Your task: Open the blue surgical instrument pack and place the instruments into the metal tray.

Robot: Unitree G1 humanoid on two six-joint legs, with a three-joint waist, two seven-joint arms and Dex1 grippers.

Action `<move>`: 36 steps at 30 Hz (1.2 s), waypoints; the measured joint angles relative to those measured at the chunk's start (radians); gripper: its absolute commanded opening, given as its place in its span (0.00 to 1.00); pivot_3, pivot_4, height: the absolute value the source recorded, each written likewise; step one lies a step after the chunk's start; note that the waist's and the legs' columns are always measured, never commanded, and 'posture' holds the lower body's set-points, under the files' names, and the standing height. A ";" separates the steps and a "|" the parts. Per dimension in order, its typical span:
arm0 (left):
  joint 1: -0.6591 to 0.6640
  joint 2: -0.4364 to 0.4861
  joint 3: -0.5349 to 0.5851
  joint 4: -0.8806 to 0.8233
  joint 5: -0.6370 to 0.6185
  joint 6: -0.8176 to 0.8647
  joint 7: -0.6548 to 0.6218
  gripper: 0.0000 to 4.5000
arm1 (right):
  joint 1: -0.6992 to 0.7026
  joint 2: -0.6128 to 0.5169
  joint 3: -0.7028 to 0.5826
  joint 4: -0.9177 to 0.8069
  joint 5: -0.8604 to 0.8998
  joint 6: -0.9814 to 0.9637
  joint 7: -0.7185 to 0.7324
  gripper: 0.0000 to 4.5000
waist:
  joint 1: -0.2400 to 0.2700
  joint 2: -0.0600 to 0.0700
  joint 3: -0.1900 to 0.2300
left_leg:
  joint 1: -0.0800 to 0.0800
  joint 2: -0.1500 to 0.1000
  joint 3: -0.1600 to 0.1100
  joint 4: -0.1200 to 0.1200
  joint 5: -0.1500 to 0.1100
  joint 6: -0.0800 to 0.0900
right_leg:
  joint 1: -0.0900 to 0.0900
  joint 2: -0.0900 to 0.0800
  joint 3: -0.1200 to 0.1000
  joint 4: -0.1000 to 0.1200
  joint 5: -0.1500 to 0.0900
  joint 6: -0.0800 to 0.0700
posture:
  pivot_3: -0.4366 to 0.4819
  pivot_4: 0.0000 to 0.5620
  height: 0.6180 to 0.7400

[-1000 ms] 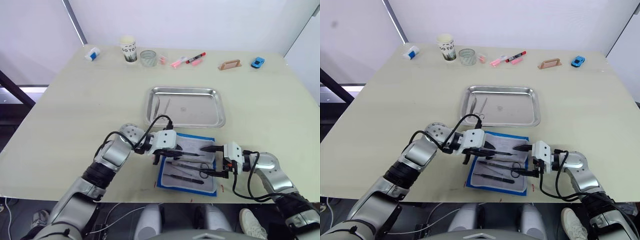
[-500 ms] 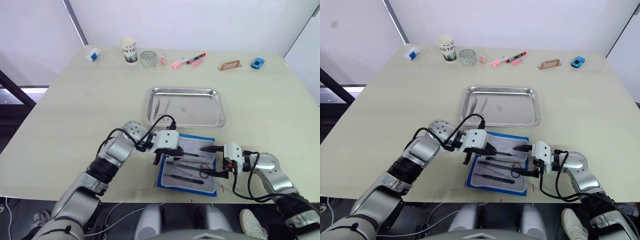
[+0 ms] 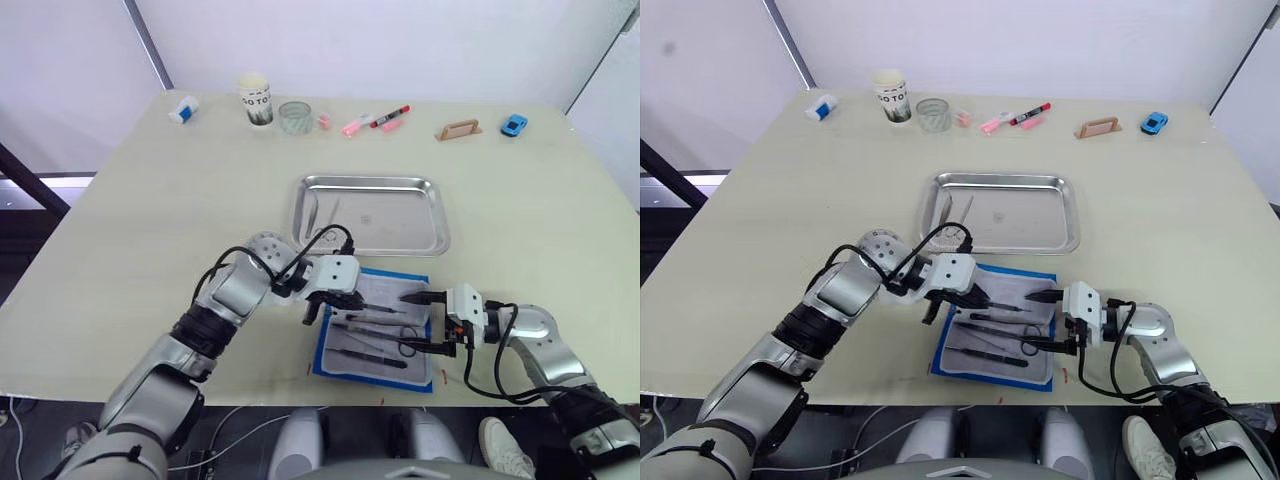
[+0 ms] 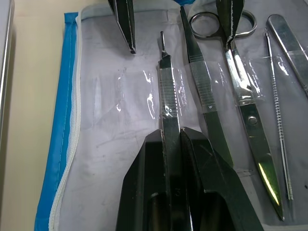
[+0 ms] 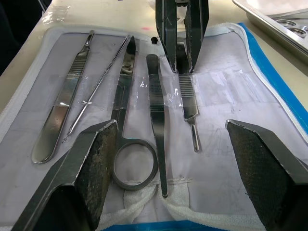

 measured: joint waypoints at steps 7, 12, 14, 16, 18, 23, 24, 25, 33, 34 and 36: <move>-0.005 0.032 -0.004 -0.067 -0.003 0.074 -0.019 0.01 | -0.004 0.000 0.003 0.000 -0.002 0.000 0.000 0.83 | -0.001 0.000 0.000 | 0.000 0.000 0.000 0.000 0.000 0.000 | 0.000 0.000 0.000 0.000 0.000 0.000 | 0.48 0.27 1.00; -0.007 0.049 -0.005 -0.087 -0.013 0.104 -0.028 0.01 | -0.011 0.000 0.013 0.000 -0.002 0.000 0.000 0.83 | -0.007 0.000 0.000 | 0.000 0.001 0.000 0.000 0.000 0.000 | 0.000 0.001 0.001 0.000 0.000 0.000 | 0.48 0.27 1.00; -0.009 0.054 -0.005 -0.094 -0.015 0.118 -0.031 0.01 | -0.015 0.000 0.018 0.001 -0.002 0.000 0.000 0.83 | -0.010 0.000 0.000 | 0.000 0.001 0.000 0.000 0.000 0.000 | -0.001 0.001 0.001 0.000 0.000 0.000 | 0.48 0.27 1.00; -0.014 0.058 -0.005 -0.097 -0.017 0.129 -0.038 0.01 | -0.020 0.000 0.022 0.003 -0.002 0.000 0.000 0.83 | -0.014 0.000 0.001 | 0.000 0.001 0.000 -0.001 0.000 0.000 | -0.001 0.001 0.001 0.000 0.000 0.000 | 0.48 0.27 1.00; -0.017 0.059 -0.005 -0.097 -0.015 0.128 -0.038 0.01 | -0.022 0.000 0.024 0.004 -0.002 0.000 0.000 0.83 | -0.016 0.001 0.001 | 0.000 0.001 0.000 -0.001 0.000 0.000 | -0.001 0.001 0.001 0.000 0.000 0.000 | 0.48 0.27 1.00; -0.016 0.045 -0.007 -0.091 -0.009 0.124 -0.011 0.01 | -0.024 0.000 0.024 0.009 -0.002 0.000 0.000 0.83 | -0.016 0.000 0.000 | 0.000 0.001 0.000 0.000 0.000 0.000 | 0.000 0.001 0.001 0.000 0.000 0.000 | 0.48 0.27 1.00; -0.016 0.042 -0.008 -0.091 -0.008 0.125 -0.005 0.01 | -0.024 0.000 0.024 0.009 -0.002 0.000 0.000 0.83 | -0.015 0.000 0.000 | 0.000 0.001 0.000 0.000 0.000 0.000 | 0.000 0.001 0.001 0.000 0.000 0.000 | 0.48 0.27 1.00; -0.016 0.036 -0.010 -0.091 -0.007 0.126 -0.001 0.01 | -0.024 0.000 0.024 0.009 -0.002 0.000 0.000 0.83 | -0.015 0.000 0.000 | 0.000 0.001 0.000 0.000 0.000 0.000 | 0.000 0.001 0.001 0.000 0.000 0.000 | 0.48 0.27 1.00; -0.017 0.027 -0.017 -0.091 -0.004 0.131 -0.004 0.01 | -0.024 0.000 0.024 0.009 -0.002 0.000 0.001 0.83 | -0.015 0.000 0.000 | 0.000 0.001 0.000 0.000 0.000 0.000 | 0.000 0.001 0.001 0.000 0.000 0.000 | 0.48 0.27 1.00; -0.017 0.030 -0.016 -0.092 -0.005 0.135 -0.008 0.01 | -0.024 0.000 0.024 0.009 -0.002 0.000 0.001 0.83 | -0.015 0.000 0.000 | 0.000 0.001 0.000 0.000 0.000 0.000 | 0.000 0.001 0.001 0.000 0.000 0.000 | 0.48 0.27 1.00; -0.017 0.044 -0.016 -0.098 -0.010 0.144 -0.017 0.01 | -0.024 0.000 0.024 0.009 -0.002 0.000 0.000 0.83 | -0.016 0.000 0.000 | 0.000 0.001 0.000 0.000 0.000 0.000 | 0.000 0.001 0.001 0.000 0.000 0.000 | 0.48 0.27 1.00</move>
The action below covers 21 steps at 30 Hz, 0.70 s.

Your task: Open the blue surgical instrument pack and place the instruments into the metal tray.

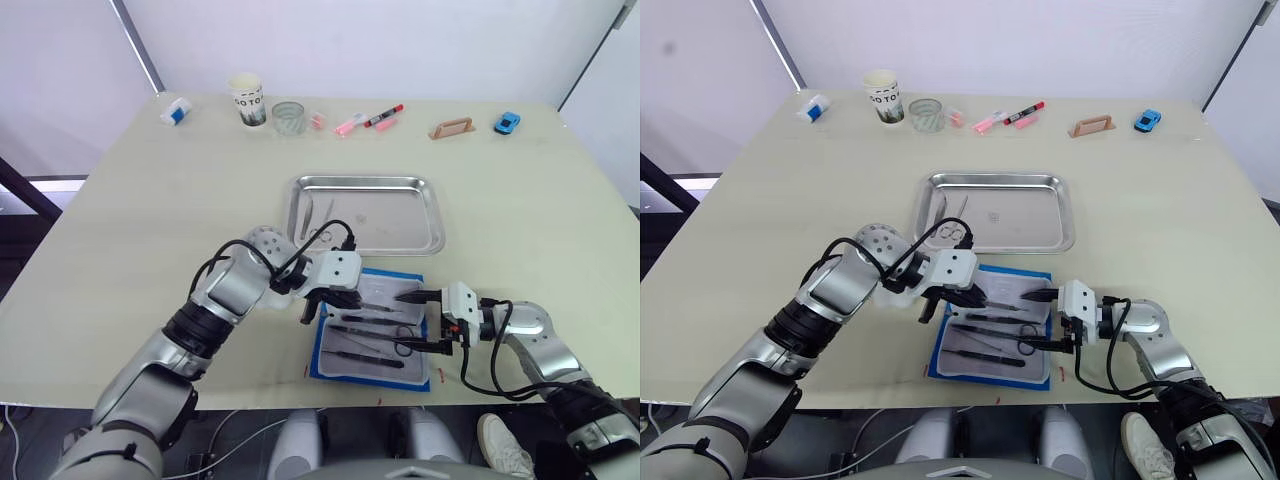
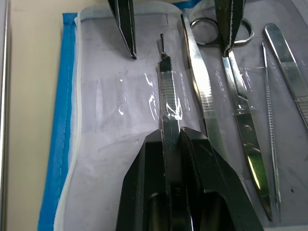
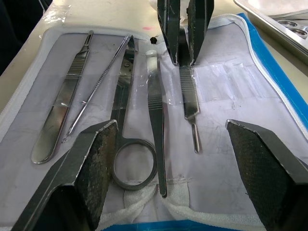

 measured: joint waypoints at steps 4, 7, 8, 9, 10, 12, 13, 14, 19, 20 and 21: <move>-0.002 0.037 0.005 -0.016 -0.005 0.009 -0.018 0.01 | 0.000 0.000 0.000 0.000 0.000 0.000 0.000 0.83 | 0.000 0.000 0.000 | 0.000 0.000 0.000 0.000 0.000 0.000 | 0.000 0.000 0.000 0.000 0.000 0.000 | 0.48 0.27 1.00; -0.002 0.061 0.013 -0.030 -0.012 0.023 -0.028 0.01 | 0.000 0.000 0.000 0.000 0.000 0.000 0.000 0.83 | 0.000 0.000 0.000 | 0.000 0.000 0.000 0.000 0.000 0.000 | 0.000 0.000 0.000 0.000 0.000 0.000 | 0.48 0.27 1.00; -0.002 0.069 0.016 -0.035 -0.017 0.030 -0.030 0.01 | 0.000 0.000 0.000 0.000 0.000 0.000 0.000 0.83 | 0.000 0.000 0.000 | 0.000 0.000 0.000 0.000 0.000 0.000 | 0.000 0.000 0.000 0.000 0.000 0.000 | 0.48 0.27 1.00; -0.002 0.076 0.019 -0.040 -0.021 0.034 -0.031 0.01 | -0.001 0.000 0.000 0.000 0.000 0.000 0.000 0.83 | 0.000 0.000 0.000 | 0.000 0.000 0.000 0.000 0.000 0.000 | 0.000 0.000 0.000 0.000 0.000 0.000 | 0.48 0.27 1.00; -0.001 0.087 0.023 -0.046 -0.024 0.038 -0.032 0.01 | -0.001 0.000 0.001 0.001 0.000 0.000 0.000 0.83 | 0.000 0.000 0.000 | 0.000 0.000 0.000 0.000 0.000 0.000 | 0.000 0.000 0.000 0.000 0.000 0.000 | 0.48 0.27 1.00; 0.001 0.106 0.039 -0.048 -0.032 0.041 -0.033 0.01 | -0.003 0.000 0.002 0.002 0.000 0.000 0.000 0.83 | -0.001 0.000 0.000 | 0.000 0.000 0.000 0.000 0.000 0.000 | 0.000 0.000 0.000 0.000 0.000 0.000 | 0.48 0.27 1.00; 0.004 0.116 0.046 -0.049 -0.037 0.041 -0.032 0.01 | -0.004 0.000 0.003 0.002 0.000 0.000 0.001 0.83 | -0.001 0.000 0.000 | 0.000 0.000 0.000 0.000 0.000 0.000 | 0.000 0.000 0.000 0.000 0.000 0.000 | 0.48 0.27 1.00; 0.015 0.125 0.056 -0.056 -0.042 0.040 -0.032 0.01 | -0.005 0.000 0.004 0.003 0.000 0.000 0.001 0.83 | -0.002 0.000 0.000 | 0.000 0.000 0.000 0.000 0.000 0.000 | 0.000 0.000 0.001 0.000 0.000 0.000 | 0.48 0.27 1.00; 0.118 0.174 0.122 -0.086 -0.081 0.002 -0.019 0.01 | -0.008 0.000 0.007 0.006 0.000 -0.001 0.002 0.83 | -0.004 0.000 0.000 | 0.001 0.000 0.000 0.000 0.000 0.000 | 0.000 0.000 0.001 0.000 0.000 0.000 | 0.48 0.27 1.00; 0.137 0.190 0.134 -0.091 -0.083 -0.010 -0.017 0.01 | -0.009 0.000 0.008 0.006 0.000 -0.001 0.001 0.83 | -0.004 0.000 0.000 | 0.001 0.000 0.000 0.000 0.000 0.000 | 0.000 0.000 0.001 0.000 0.000 0.000 | 0.48 0.27 1.00; 0.164 0.208 0.156 -0.099 -0.093 -0.019 -0.009 0.01 | -0.010 0.000 0.009 0.006 0.000 -0.001 0.002 0.83 | -0.005 0.000 0.000 | 0.001 0.000 0.000 0.000 0.000 0.000 | 0.000 0.000 0.001 0.000 0.000 0.000 | 0.48 0.27 1.00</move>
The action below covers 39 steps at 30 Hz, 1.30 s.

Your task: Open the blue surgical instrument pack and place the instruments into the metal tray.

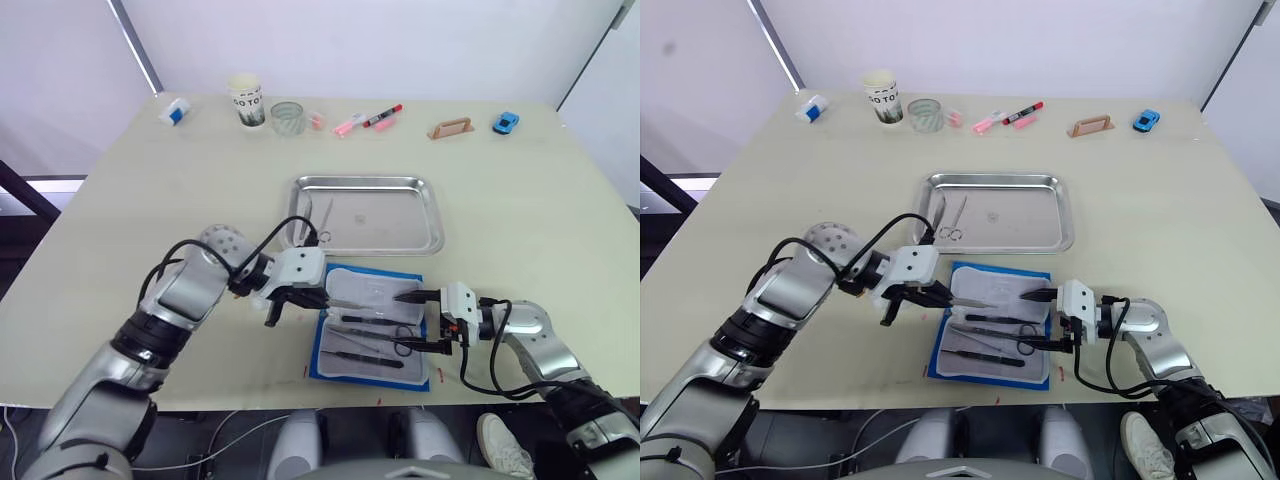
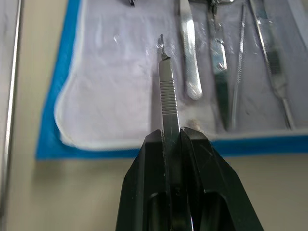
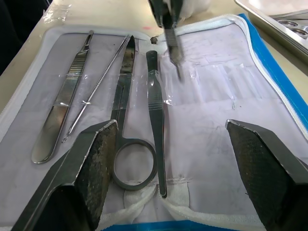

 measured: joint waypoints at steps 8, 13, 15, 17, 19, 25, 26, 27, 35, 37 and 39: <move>0.160 0.053 0.204 -0.094 -0.129 0.005 0.063 0.01 | -0.002 -0.002 -0.001 0.013 0.000 -0.001 0.007 0.83 | 0.003 0.001 0.001 | 0.000 0.000 0.000 0.000 0.000 0.000 | 0.000 -0.001 -0.001 0.000 0.000 0.000 | 0.48 0.27 1.00; 0.171 -0.031 0.310 -0.211 -0.250 0.231 0.235 0.01 | -0.011 -0.002 -0.001 0.025 0.000 -0.003 0.021 0.83 | 0.007 -0.001 0.000 | 0.001 0.000 -0.001 0.000 0.000 0.000 | 0.000 -0.001 -0.001 0.000 0.000 0.000 | 0.48 0.27 1.00; 0.144 -0.100 0.337 -0.234 -0.281 0.351 0.347 0.01 | -0.015 -0.002 -0.001 0.031 0.000 -0.003 0.028 0.83 | 0.008 -0.001 -0.001 | 0.001 0.000 -0.001 0.000 0.000 0.000 | 0.001 -0.001 -0.001 0.000 0.002 0.004 | 0.48 0.27 1.00; 0.120 -0.161 0.348 -0.254 -0.298 0.440 0.444 0.01 | -0.019 -0.002 0.002 0.033 0.000 -0.003 0.030 0.83 | 0.008 -0.002 -0.001 | 0.001 0.000 -0.001 0.000 0.000 0.000 | 0.002 0.000 -0.001 0.000 0.002 0.004 | 0.48 0.27 1.00; 0.085 -0.228 0.358 -0.264 -0.303 0.534 0.550 0.01 | -0.021 -0.003 0.002 0.034 0.000 -0.003 0.034 0.83 | 0.008 -0.004 -0.002 | 0.001 -0.001 -0.001 0.001 0.000 0.000 | 0.003 0.000 -0.001 0.000 0.002 0.004 | 0.48 0.27 1.00; -0.103 -0.511 0.351 -0.212 -0.232 0.801 0.955 0.01 | -0.033 -0.005 0.006 0.042 0.000 -0.003 0.046 0.83 | 0.013 -0.005 -0.004 | 0.002 -0.002 -0.003 0.001 0.000 0.000 | 0.003 0.002 0.003 0.000 0.003 0.004 | 0.48 0.27 1.00; -0.135 -0.562 0.350 -0.166 -0.195 0.809 1.031 0.01 | -0.035 -0.006 0.006 0.043 0.000 -0.003 0.049 0.83 | 0.015 -0.005 -0.004 | 0.002 -0.002 -0.003 0.001 0.000 0.000 | 0.003 0.002 0.003 0.000 0.003 0.004 | 0.48 0.27 1.00; -0.145 -0.581 0.341 -0.145 -0.180 0.808 1.062 0.01 | -0.036 -0.006 0.007 0.043 0.000 -0.003 0.049 0.83 | 0.015 -0.005 -0.004 | 0.002 -0.002 -0.003 0.001 0.000 0.000 | 0.003 0.003 0.003 0.000 0.003 0.004 | 0.48 0.27 1.00; -0.254 -0.763 0.337 0.120 -0.076 0.775 1.313 0.01 | -0.034 -0.007 0.005 0.042 0.000 -0.003 0.050 0.83 | 0.015 -0.005 -0.004 | 0.002 -0.002 -0.002 0.001 0.000 -0.001 | 0.003 0.003 0.004 0.000 0.003 0.004 | 0.48 0.27 1.00; -0.260 -0.777 0.337 0.137 -0.074 0.764 1.324 0.01 | -0.034 -0.007 0.005 0.042 0.000 -0.003 0.050 0.83 | 0.015 -0.005 -0.004 | 0.002 -0.002 -0.002 0.001 0.000 -0.001 | 0.003 0.003 0.004 0.000 0.003 0.004 | 0.48 0.27 1.00; -0.266 -0.805 0.346 0.166 -0.072 0.752 1.347 0.01 | -0.033 -0.008 0.004 0.041 0.000 -0.003 0.050 0.83 | 0.017 -0.005 -0.004 | 0.002 -0.002 -0.002 0.001 0.000 -0.001 | 0.003 0.003 0.004 0.000 0.003 0.004 | 0.48 0.27 1.00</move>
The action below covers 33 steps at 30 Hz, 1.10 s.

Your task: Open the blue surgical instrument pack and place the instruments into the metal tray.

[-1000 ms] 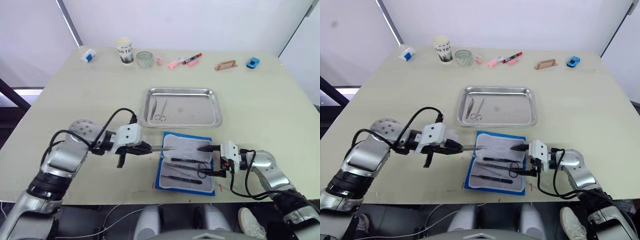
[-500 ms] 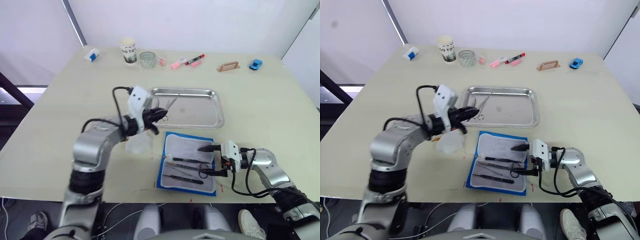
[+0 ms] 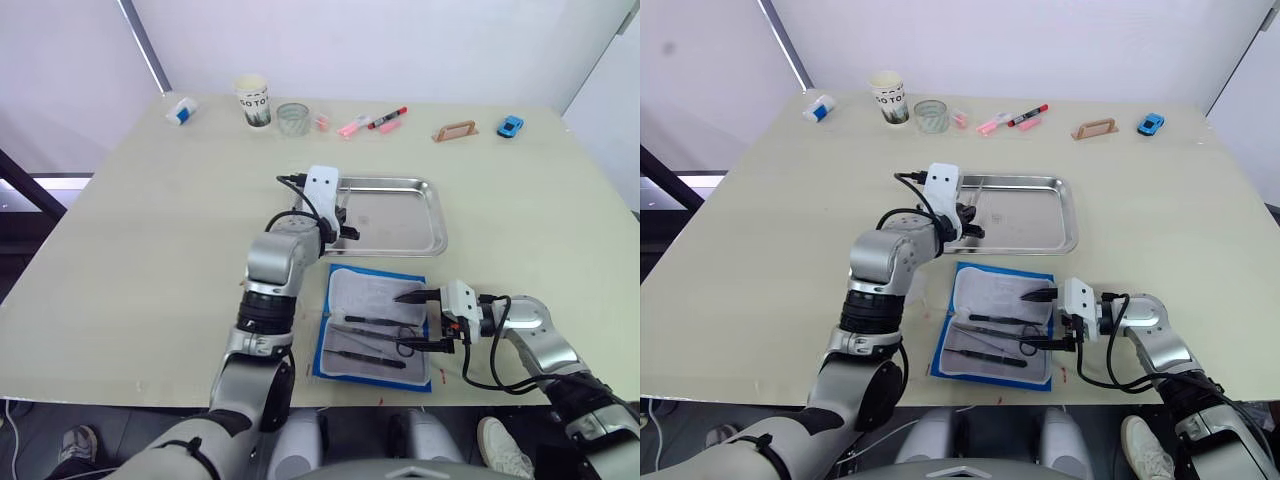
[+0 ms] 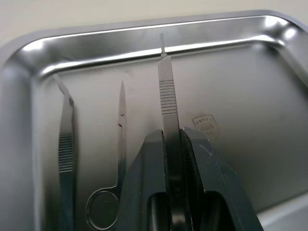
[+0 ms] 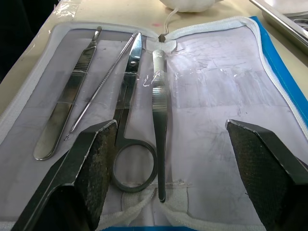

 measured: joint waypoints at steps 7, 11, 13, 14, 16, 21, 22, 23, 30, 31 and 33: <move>0.000 -0.033 0.008 0.047 0.008 -0.022 0.039 0.01 | 0.004 -0.005 -0.002 -0.006 0.000 0.001 -0.001 0.83 | 0.003 0.000 0.000 | 0.000 0.000 0.000 0.000 0.000 0.000 | 0.000 0.000 0.000 0.000 0.000 0.000 | 0.48 0.27 1.00; 0.000 -0.039 0.010 0.079 0.010 -0.038 0.059 0.01 | 0.007 -0.006 -0.004 -0.009 0.000 0.002 -0.001 0.83 | 0.003 0.000 0.000 | 0.000 0.000 0.000 0.000 0.000 0.000 | 0.000 0.000 0.000 0.000 0.000 0.000 | 0.48 0.27 1.00; 0.001 -0.045 0.012 0.085 0.011 -0.045 0.071 0.01 | 0.008 -0.006 -0.006 -0.010 0.000 0.003 -0.001 0.83 | 0.003 0.000 0.000 | 0.000 0.000 0.000 0.000 0.000 0.000 | 0.000 0.000 0.000 0.000 0.000 0.000 | 0.48 0.27 1.00; 0.001 -0.045 0.012 0.085 0.011 -0.046 0.071 0.01 | 0.008 -0.006 -0.006 -0.010 0.000 0.003 -0.001 0.83 | 0.003 0.000 0.000 | 0.000 0.000 0.000 0.000 0.000 0.000 | 0.000 0.000 0.000 0.000 0.000 0.000 | 0.48 0.27 1.00; 0.001 -0.048 0.011 0.085 0.011 -0.050 0.075 0.01 | 0.008 -0.006 -0.006 -0.010 0.000 0.003 -0.001 0.83 | 0.003 0.000 0.000 | 0.000 0.000 0.000 0.000 0.000 0.000 | 0.000 0.000 0.000 0.000 0.000 0.000 | 0.48 0.27 1.00; 0.001 -0.048 0.012 0.088 0.010 -0.050 0.078 0.01 | 0.009 -0.006 -0.006 -0.011 0.000 0.003 -0.001 0.83 | 0.003 0.000 0.000 | 0.000 0.000 0.000 0.000 0.000 0.000 | 0.000 0.000 0.000 0.000 0.000 0.000 | 0.48 0.27 1.00; 0.001 -0.049 0.012 0.092 0.009 -0.051 0.080 0.01 | 0.009 -0.006 -0.006 -0.011 0.000 0.003 -0.001 0.83 | 0.003 0.000 0.000 | 0.000 0.000 0.000 0.000 0.000 0.000 | 0.000 0.000 0.000 0.000 0.000 0.000 | 0.48 0.27 1.00; 0.001 -0.049 0.012 0.098 0.009 -0.051 0.082 0.01 | 0.009 -0.006 -0.006 -0.011 0.000 0.004 -0.002 0.83 | 0.003 0.000 0.000 | 0.000 0.000 0.000 0.000 0.000 0.000 | 0.000 0.000 0.000 0.000 0.000 0.000 | 0.48 0.27 1.00; 0.003 -0.062 0.024 0.106 0.007 -0.050 0.088 0.37 | 0.016 -0.010 -0.007 -0.023 0.000 0.008 -0.009 0.83 | 0.003 0.000 0.000 | -0.001 -0.001 0.000 0.000 0.000 0.000 | 0.000 0.000 0.000 0.000 0.000 0.000 | 0.48 0.27 1.00; 0.003 -0.065 0.027 0.106 0.007 -0.050 0.090 0.48 | 0.018 -0.011 -0.007 -0.025 0.000 0.009 -0.011 0.83 | 0.003 0.000 0.000 | -0.001 -0.001 0.000 0.000 0.000 0.000 | 0.000 -0.001 0.000 0.000 0.000 0.000 | 0.48 0.27 1.00; 0.004 -0.065 0.028 0.101 0.006 -0.040 0.091 0.69 | 0.019 -0.011 -0.008 -0.027 0.000 0.009 -0.012 0.83 | 0.003 0.000 0.000 | -0.001 -0.001 0.000 0.000 0.000 0.000 | 0.000 -0.001 0.000 0.000 0.000 0.000 | 0.48 0.27 1.00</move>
